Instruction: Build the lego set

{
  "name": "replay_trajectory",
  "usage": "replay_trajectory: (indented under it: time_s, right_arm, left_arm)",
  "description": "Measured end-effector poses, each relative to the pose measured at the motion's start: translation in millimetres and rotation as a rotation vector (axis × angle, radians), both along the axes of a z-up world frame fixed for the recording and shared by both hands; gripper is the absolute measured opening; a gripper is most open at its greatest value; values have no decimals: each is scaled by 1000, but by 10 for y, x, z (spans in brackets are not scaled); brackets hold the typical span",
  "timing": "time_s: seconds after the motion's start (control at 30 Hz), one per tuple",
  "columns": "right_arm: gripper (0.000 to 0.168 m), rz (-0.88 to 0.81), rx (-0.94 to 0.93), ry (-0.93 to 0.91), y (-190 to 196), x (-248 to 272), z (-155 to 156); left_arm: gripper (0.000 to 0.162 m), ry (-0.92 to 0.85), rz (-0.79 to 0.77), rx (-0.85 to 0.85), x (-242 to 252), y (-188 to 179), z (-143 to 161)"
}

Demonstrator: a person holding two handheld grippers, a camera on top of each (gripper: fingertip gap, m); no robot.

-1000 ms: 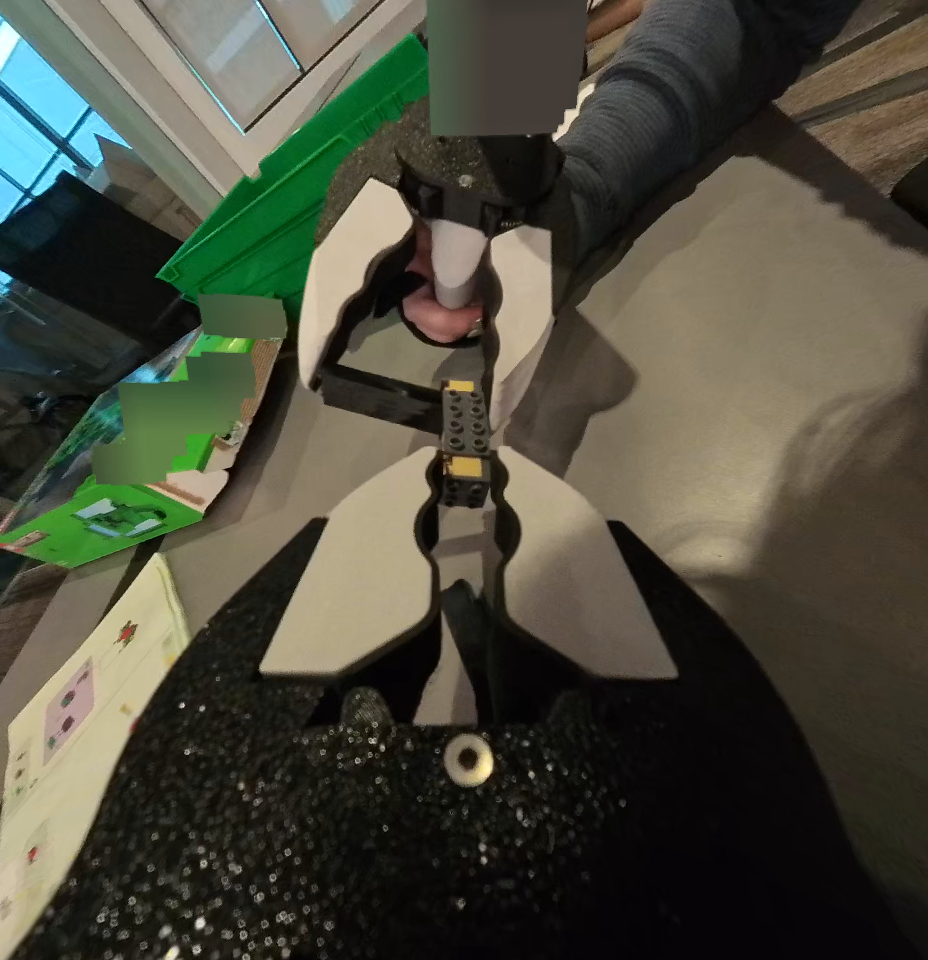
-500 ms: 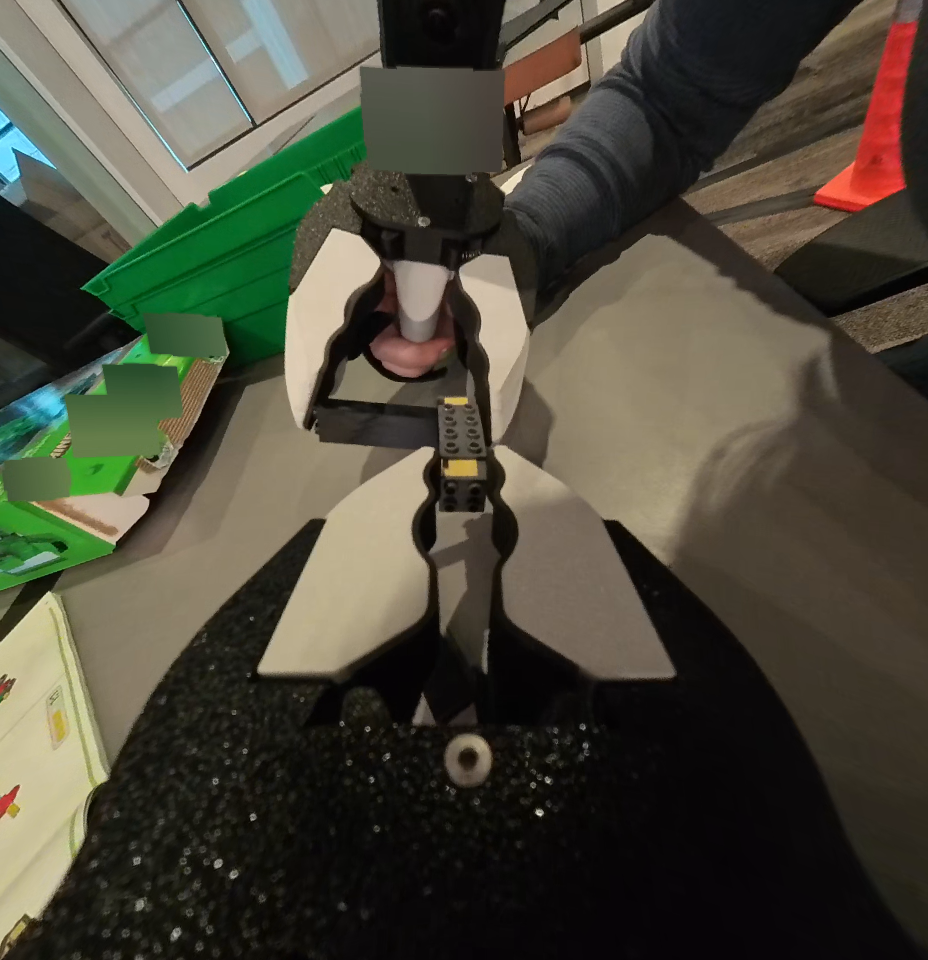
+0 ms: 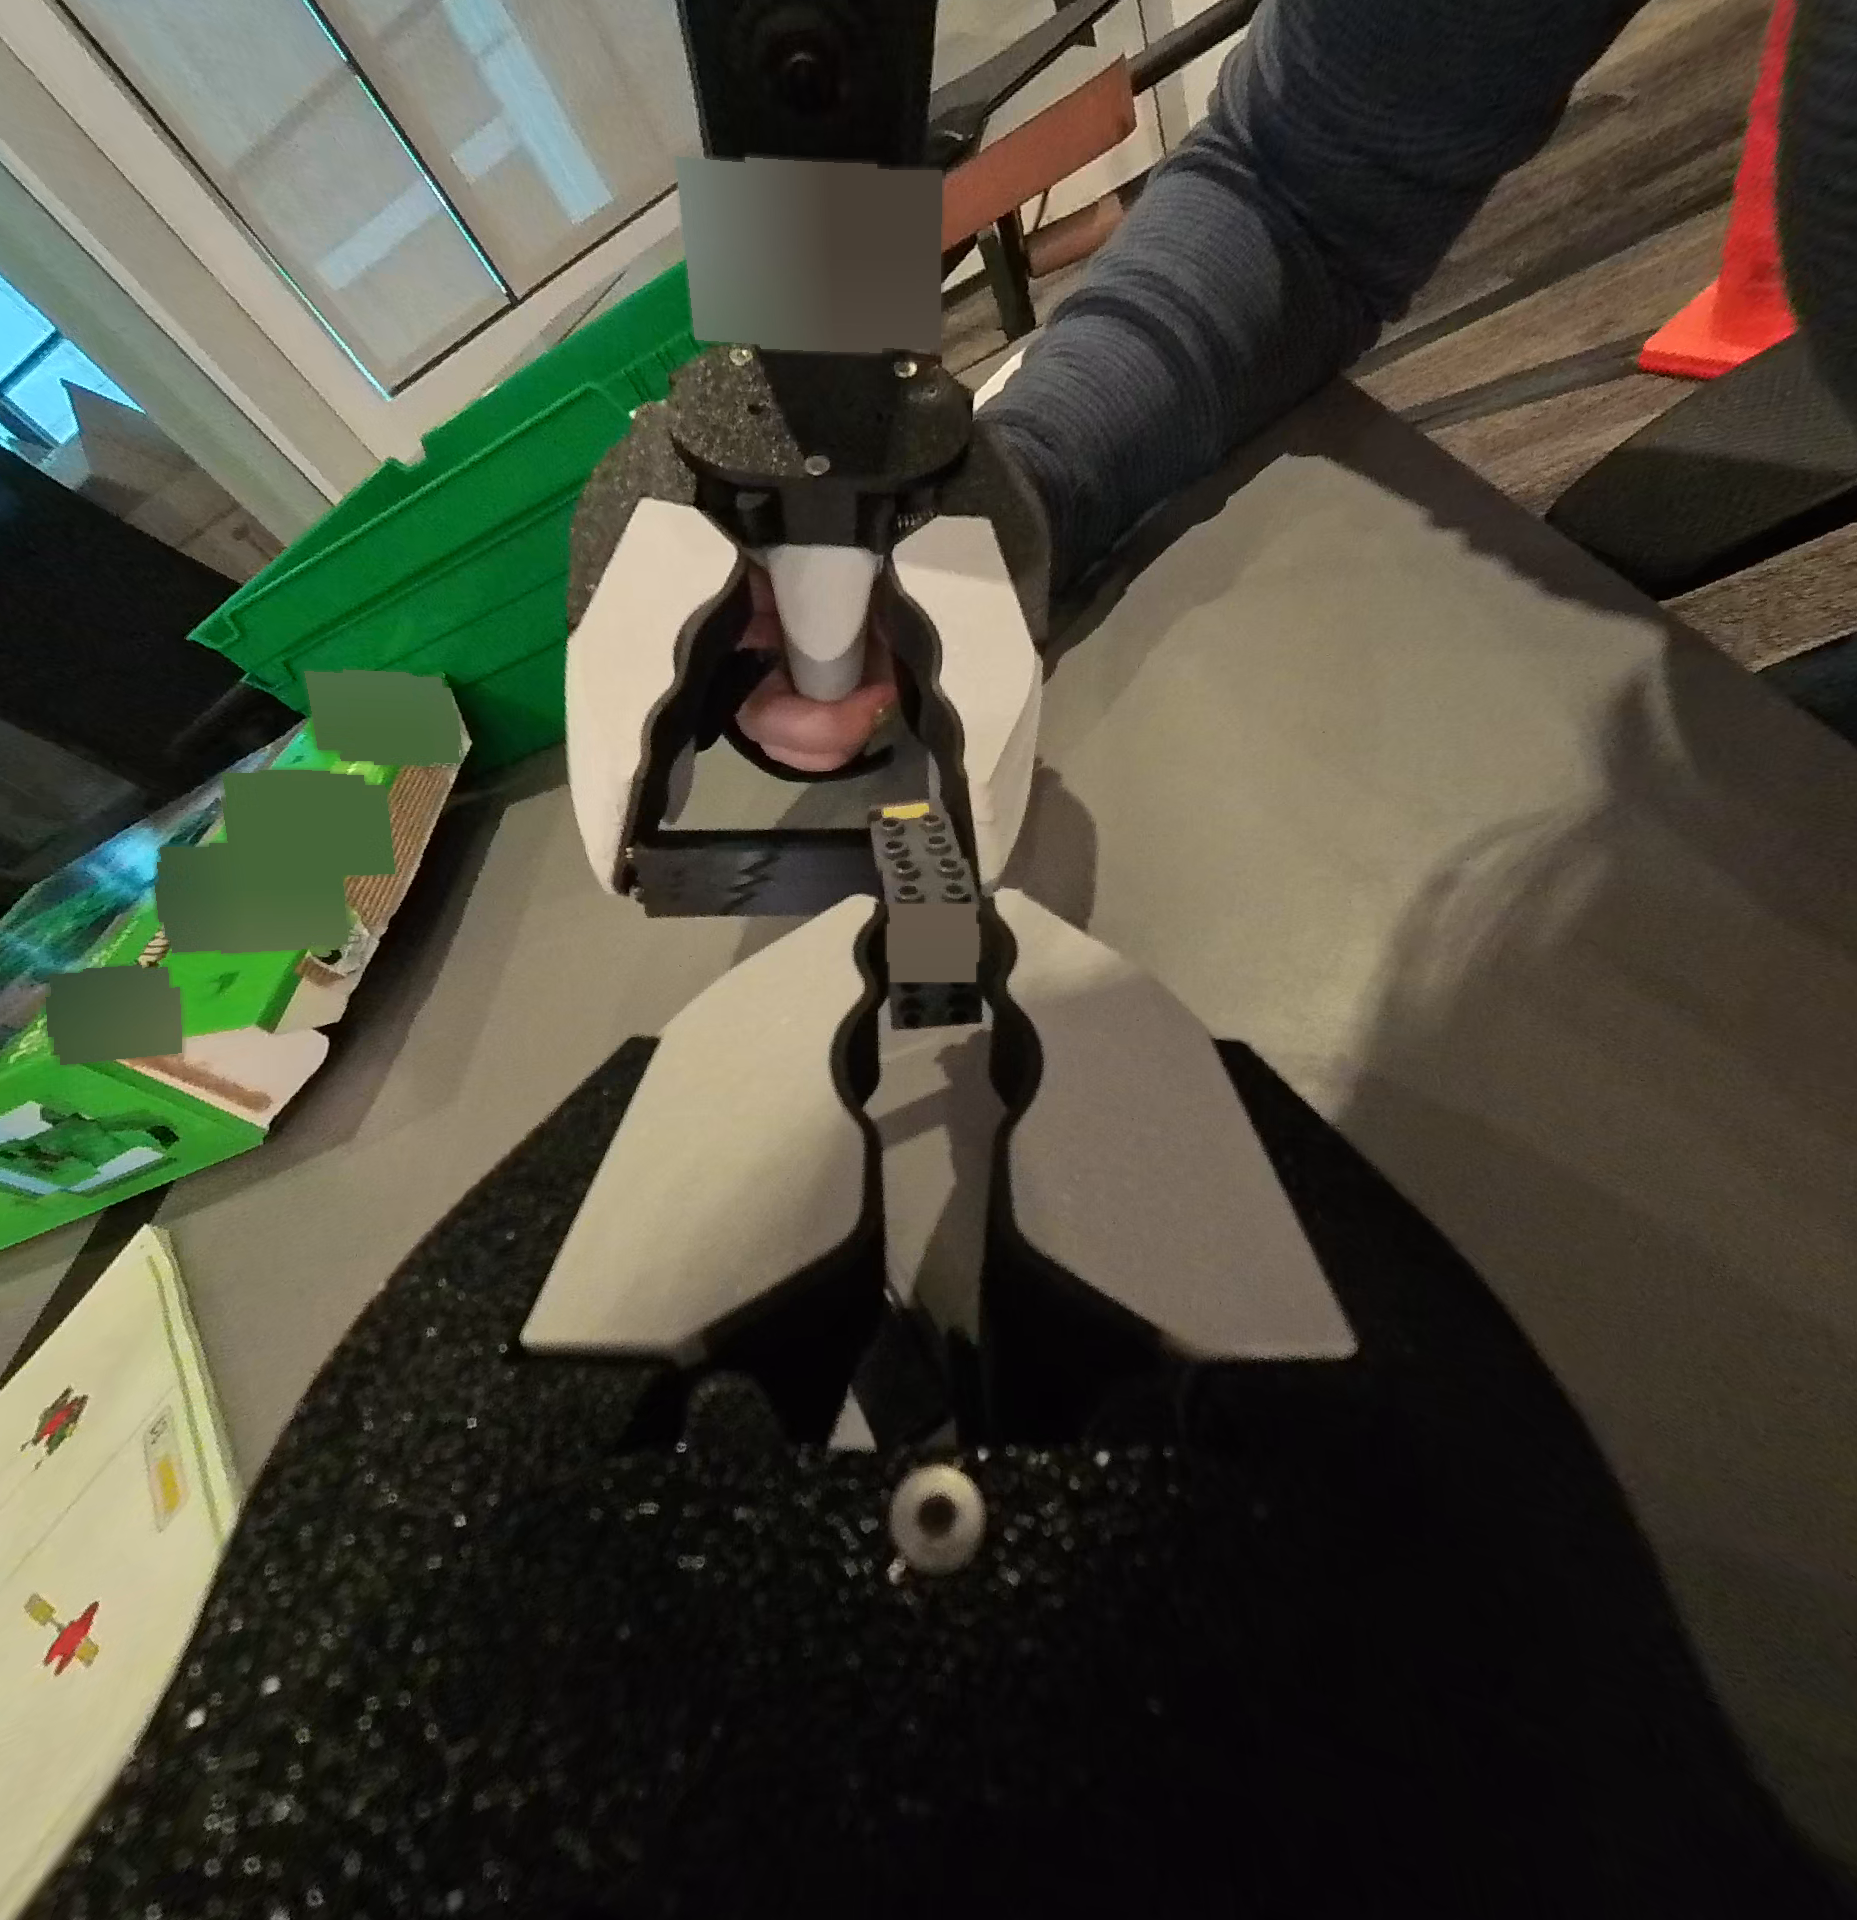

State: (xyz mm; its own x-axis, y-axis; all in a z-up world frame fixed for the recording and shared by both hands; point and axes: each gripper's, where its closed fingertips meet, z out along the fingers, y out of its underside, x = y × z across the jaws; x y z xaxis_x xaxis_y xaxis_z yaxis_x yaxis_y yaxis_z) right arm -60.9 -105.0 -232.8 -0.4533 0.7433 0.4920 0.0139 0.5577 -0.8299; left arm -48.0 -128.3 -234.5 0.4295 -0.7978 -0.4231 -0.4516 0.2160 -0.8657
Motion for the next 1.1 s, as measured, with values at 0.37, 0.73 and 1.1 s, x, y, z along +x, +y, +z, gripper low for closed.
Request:
replay_trajectory:
  time_s: [0.37,0.73,1.1]
  right_arm:
    - [66,-35,30,57,54,1,66]
    - [66,-92,123,166,96,-8,161]
    - [66,-114,254,228,51,-18,164]
  left_arm:
    - [18,38,37,76,9,25,10]
    - [52,-191,135,-176,-92,156,58]
    - [56,-382,94,-537,28,178,-20]
